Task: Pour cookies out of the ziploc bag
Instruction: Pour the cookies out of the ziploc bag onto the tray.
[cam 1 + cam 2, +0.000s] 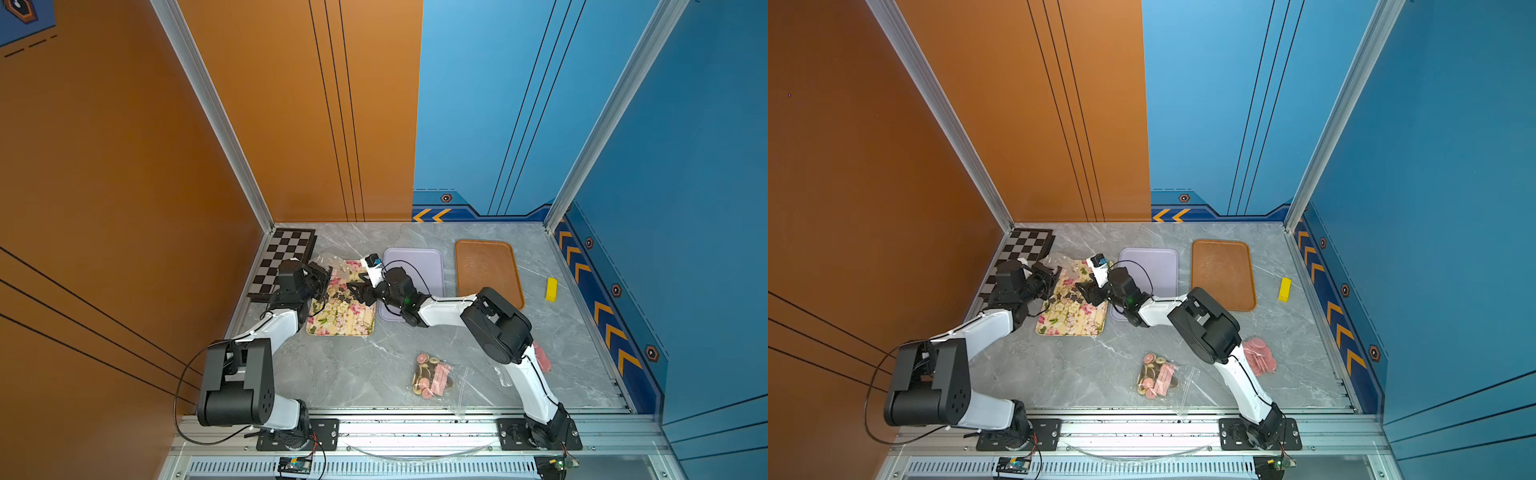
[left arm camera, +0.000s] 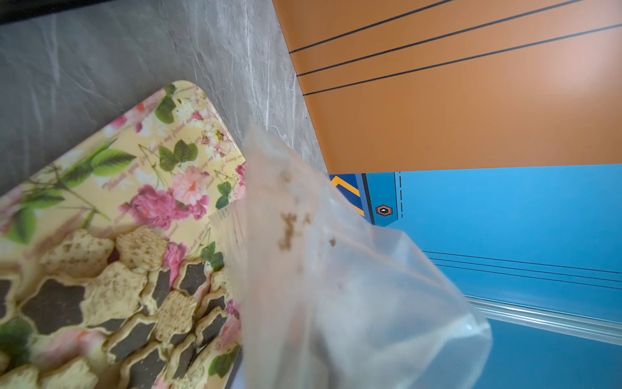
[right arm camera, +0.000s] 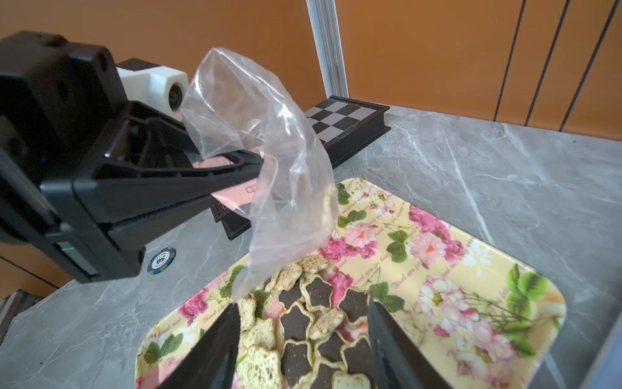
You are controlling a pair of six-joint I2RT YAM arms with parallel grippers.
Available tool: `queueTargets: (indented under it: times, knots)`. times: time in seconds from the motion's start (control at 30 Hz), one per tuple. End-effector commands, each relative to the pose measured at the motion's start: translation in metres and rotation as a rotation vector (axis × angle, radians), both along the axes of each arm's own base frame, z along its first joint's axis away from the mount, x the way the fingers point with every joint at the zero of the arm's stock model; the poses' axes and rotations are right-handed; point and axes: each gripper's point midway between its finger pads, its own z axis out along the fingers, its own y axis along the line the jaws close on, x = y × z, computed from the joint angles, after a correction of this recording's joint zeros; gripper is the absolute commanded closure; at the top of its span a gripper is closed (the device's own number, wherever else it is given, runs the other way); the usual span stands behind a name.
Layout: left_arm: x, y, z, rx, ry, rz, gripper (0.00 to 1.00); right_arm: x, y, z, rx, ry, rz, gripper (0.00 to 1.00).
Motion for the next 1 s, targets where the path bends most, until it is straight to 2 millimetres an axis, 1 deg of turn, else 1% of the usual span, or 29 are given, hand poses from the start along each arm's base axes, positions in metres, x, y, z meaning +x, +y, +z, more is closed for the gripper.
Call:
queueTargets:
  times: [0.0, 0.1, 0.23, 0.33, 0.5, 0.63, 0.8, 0.97]
  knots:
    - [-0.005, -0.009, 0.006, -0.050, -0.022, -0.023, 1.00, 0.000, 0.006, -0.004, -0.037, -0.017, 0.001, 0.37]
    - [-0.010, -0.014, 0.002, -0.071, -0.006, -0.038, 1.00, 0.005, 0.003, -0.004, -0.036, -0.018, -0.028, 0.37]
    - [-0.017, -0.019, 0.002, -0.083, -0.006, -0.051, 1.00, 0.017, -0.002, -0.008, -0.040, -0.004, -0.076, 0.37]
    - [-0.022, -0.020, 0.005, -0.100, -0.007, -0.056, 1.00, 0.027, -0.009, -0.009, -0.044, 0.011, -0.129, 0.40]
    - [-0.027, -0.023, 0.005, -0.127, -0.001, -0.078, 1.00, 0.036, -0.018, -0.011, -0.043, 0.022, -0.177, 0.46]
    - [-0.032, -0.020, 0.000, -0.132, 0.010, -0.078, 1.00, 0.037, -0.022, -0.011, -0.034, 0.024, -0.194, 0.47]
    - [-0.036, -0.025, -0.008, -0.139, 0.031, -0.111, 1.00, 0.040, -0.023, -0.011, -0.020, 0.037, -0.195, 0.47]
    - [-0.037, -0.024, -0.003, -0.134, 0.020, -0.124, 1.00, 0.041, -0.023, -0.012, -0.013, 0.045, -0.188, 0.47]
